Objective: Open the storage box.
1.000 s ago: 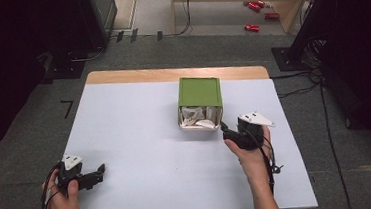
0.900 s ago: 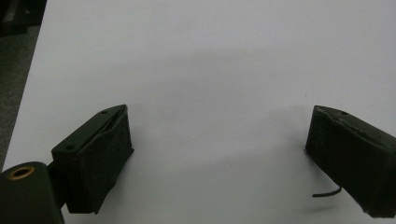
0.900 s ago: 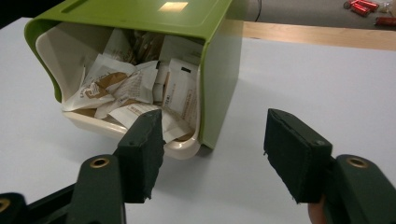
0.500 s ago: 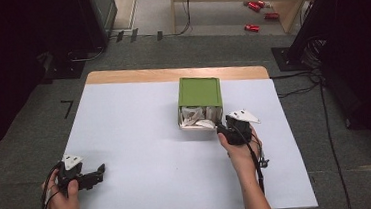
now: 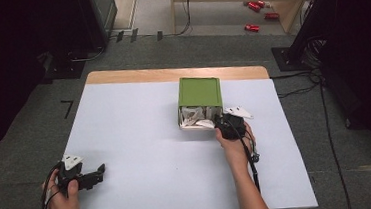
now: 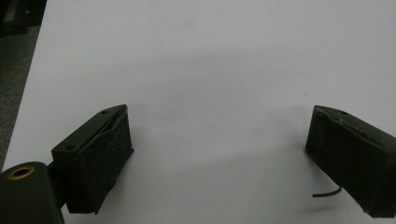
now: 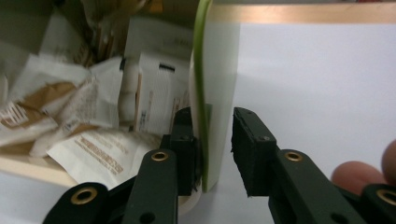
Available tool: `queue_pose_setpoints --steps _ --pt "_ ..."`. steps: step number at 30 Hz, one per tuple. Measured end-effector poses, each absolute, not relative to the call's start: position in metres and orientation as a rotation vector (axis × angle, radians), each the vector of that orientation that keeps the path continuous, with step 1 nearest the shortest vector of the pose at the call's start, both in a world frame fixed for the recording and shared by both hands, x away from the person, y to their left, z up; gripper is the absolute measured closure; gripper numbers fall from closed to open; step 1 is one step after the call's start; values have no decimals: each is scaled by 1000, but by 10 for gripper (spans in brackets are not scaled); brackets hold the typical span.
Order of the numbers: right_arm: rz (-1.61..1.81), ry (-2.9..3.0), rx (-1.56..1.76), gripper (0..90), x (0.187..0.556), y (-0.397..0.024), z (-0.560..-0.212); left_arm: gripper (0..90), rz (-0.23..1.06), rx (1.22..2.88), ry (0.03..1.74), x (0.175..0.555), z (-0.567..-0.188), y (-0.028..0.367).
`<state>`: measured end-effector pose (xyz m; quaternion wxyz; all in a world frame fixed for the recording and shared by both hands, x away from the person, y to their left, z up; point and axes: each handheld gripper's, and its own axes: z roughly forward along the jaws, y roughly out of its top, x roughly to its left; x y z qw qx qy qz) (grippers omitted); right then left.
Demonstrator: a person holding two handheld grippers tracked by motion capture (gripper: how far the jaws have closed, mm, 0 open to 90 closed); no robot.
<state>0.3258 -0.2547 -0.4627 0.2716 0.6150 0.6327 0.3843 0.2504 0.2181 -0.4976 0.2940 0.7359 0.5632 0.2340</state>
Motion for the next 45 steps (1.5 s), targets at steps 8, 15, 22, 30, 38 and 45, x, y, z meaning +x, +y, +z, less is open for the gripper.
queue_pose_setpoints --steps 8,15,22,30,38,45 --pt "1047 1702 1662 727 328 -251 -469 75 624 1960 1499 250 -498 218" --pt "1042 1728 1653 745 322 -253 -463 75 623 1960 1499 250 -498 218" --pt "1048 1727 1656 753 319 -254 -463 75 624 1960 1499 250 -498 218" --pt "990 1724 1689 748 331 -250 -471 75 624 1960 1499 250 -498 218" --pt "967 1755 1709 767 321 -251 -470 75 624 1959 1499 250 -498 218" --pt "1030 1753 1746 741 304 -253 -469 75 623 1960 1500 250 -498 218"
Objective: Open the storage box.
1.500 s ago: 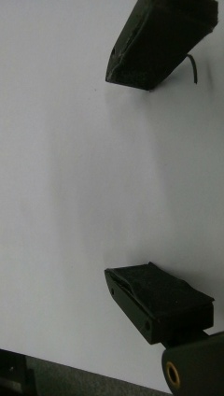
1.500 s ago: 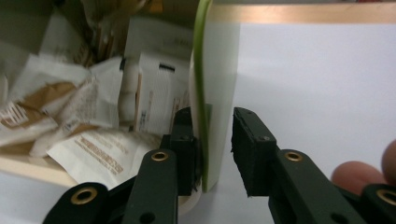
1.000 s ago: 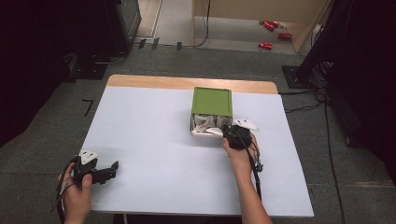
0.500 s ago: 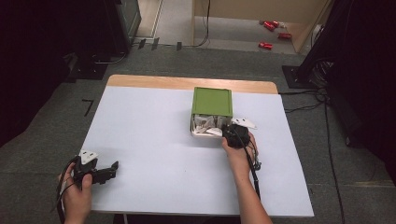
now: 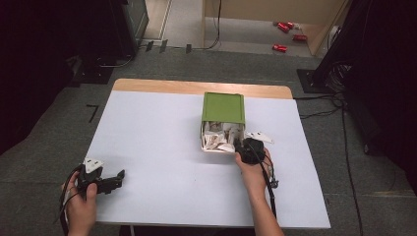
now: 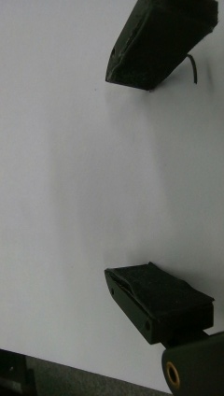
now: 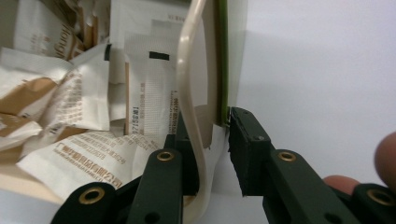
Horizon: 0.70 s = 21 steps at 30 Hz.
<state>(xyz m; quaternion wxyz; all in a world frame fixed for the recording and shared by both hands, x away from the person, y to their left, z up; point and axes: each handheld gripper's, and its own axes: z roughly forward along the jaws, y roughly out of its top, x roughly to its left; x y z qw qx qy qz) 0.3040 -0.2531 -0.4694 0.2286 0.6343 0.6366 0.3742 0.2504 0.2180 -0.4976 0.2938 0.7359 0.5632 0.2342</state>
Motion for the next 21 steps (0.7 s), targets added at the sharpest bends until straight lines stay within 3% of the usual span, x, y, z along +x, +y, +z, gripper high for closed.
queue_pose_setpoints --steps 12,21 --pt "1080 1659 1643 820 290 -248 -436 75 624 1959 1500 251 -498 218" --pt "1039 1633 1647 867 289 -245 -433 75 624 1959 1500 250 -498 218"
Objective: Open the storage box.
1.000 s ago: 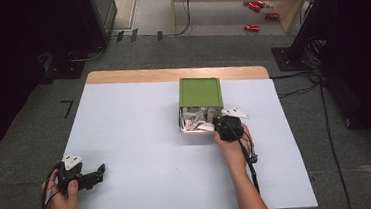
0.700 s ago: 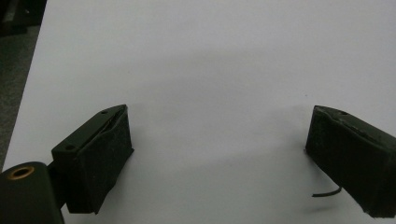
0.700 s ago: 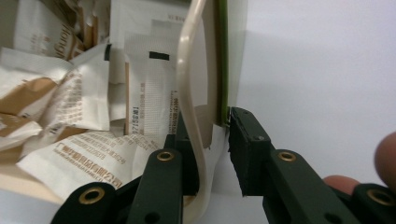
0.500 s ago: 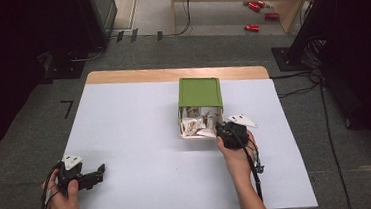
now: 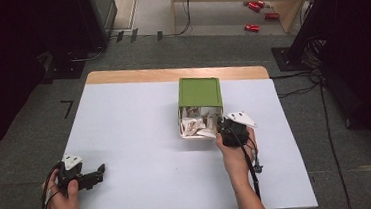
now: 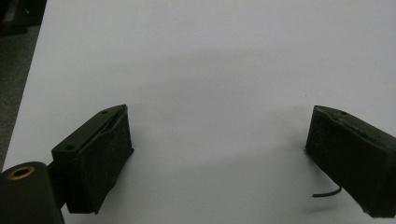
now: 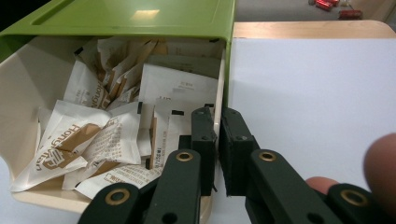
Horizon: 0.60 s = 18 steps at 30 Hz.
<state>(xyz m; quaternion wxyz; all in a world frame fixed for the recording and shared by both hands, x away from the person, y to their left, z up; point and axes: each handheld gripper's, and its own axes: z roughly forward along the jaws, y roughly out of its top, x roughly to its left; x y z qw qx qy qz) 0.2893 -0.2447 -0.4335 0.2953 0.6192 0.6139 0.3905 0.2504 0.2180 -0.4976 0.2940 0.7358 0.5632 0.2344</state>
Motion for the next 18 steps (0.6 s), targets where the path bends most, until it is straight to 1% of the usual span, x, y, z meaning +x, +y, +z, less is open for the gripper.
queue_pose_setpoints --steps 9,18 --pt "1037 1644 1661 875 285 -245 -432 75 624 1960 1500 251 -498 218" --pt "1032 1668 1658 877 271 -247 -430 75 624 1961 1500 251 -498 218"
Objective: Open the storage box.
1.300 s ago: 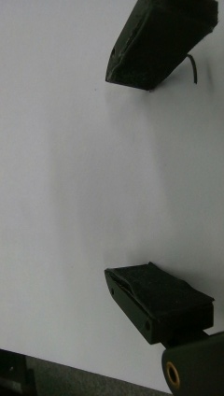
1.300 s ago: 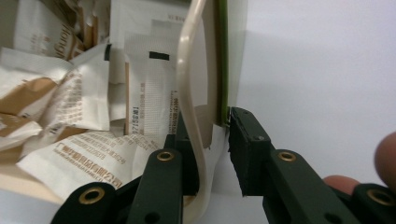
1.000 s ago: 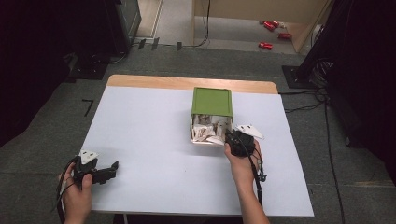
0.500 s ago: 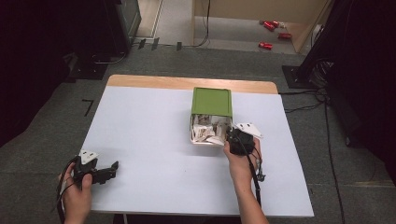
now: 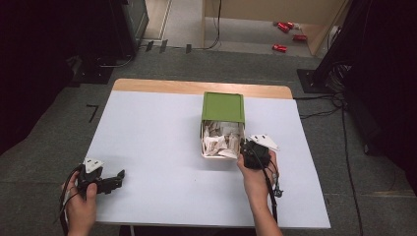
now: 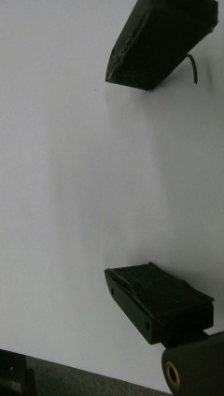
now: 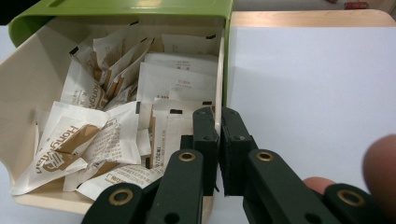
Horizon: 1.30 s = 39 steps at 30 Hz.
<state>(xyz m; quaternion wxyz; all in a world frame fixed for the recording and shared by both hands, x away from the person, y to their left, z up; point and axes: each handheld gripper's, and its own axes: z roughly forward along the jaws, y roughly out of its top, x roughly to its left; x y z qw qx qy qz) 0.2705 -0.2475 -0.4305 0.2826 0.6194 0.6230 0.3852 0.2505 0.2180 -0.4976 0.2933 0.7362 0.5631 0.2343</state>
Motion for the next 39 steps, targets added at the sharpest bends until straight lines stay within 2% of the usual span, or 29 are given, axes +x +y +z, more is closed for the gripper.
queue_pose_setpoints --steps 34,37,39 --pt "1047 1648 1653 886 225 -246 -436 75 623 1959 1501 251 -498 218" --pt "1067 1666 1652 841 225 -248 -436 75 623 1960 1501 251 -498 218" --pt "1100 1659 1637 744 225 -251 -432 75 623 1959 1500 251 -498 218"
